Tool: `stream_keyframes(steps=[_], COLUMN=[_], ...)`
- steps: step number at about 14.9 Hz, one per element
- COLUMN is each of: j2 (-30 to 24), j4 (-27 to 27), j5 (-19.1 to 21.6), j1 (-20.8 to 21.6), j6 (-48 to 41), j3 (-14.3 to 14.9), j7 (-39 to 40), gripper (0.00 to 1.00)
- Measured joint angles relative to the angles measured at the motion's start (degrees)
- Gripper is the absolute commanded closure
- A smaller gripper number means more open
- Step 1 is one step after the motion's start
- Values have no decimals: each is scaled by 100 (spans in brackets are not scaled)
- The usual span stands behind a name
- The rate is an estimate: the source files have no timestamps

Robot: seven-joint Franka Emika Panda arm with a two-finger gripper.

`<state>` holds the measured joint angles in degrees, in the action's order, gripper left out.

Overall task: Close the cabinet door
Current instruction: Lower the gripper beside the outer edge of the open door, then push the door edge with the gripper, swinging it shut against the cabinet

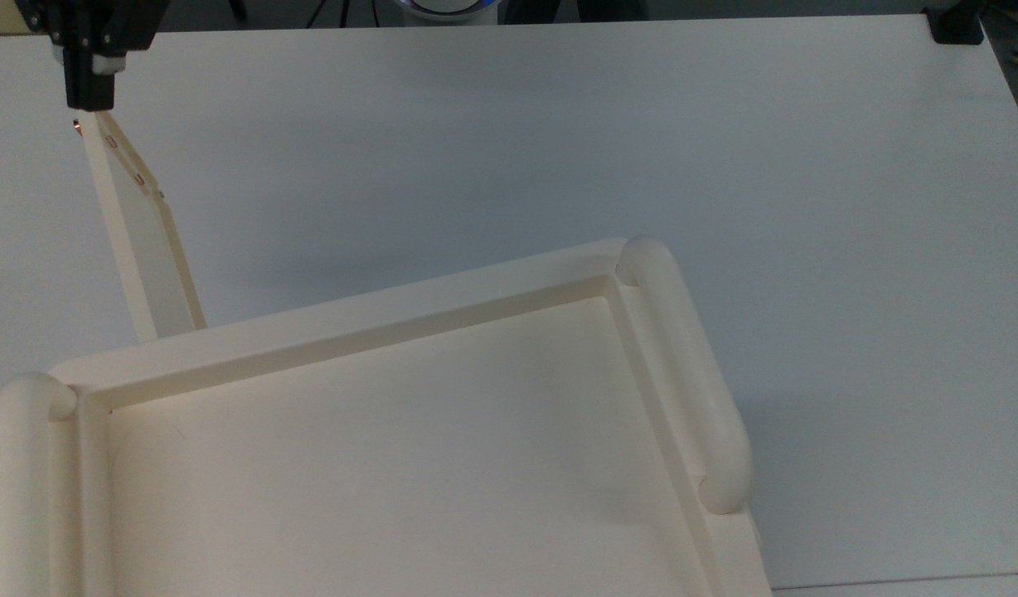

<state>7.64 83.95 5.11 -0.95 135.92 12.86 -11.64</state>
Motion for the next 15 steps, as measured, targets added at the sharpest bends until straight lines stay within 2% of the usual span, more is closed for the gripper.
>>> stream_keyframes(steps=[4,6,10,12,15], j2=[325,335,344,376,413], j4=[-3,-7,2,40,47], j5=[-15,-15,-113,-114,234], j1=[-44,-49,-56,-62,-45], j6=[442,442,423,102,-420], j3=[298,414,506,511,494], j7=[-805,-948,-978,-949,-704], gripper=[89,89,91,91,93])
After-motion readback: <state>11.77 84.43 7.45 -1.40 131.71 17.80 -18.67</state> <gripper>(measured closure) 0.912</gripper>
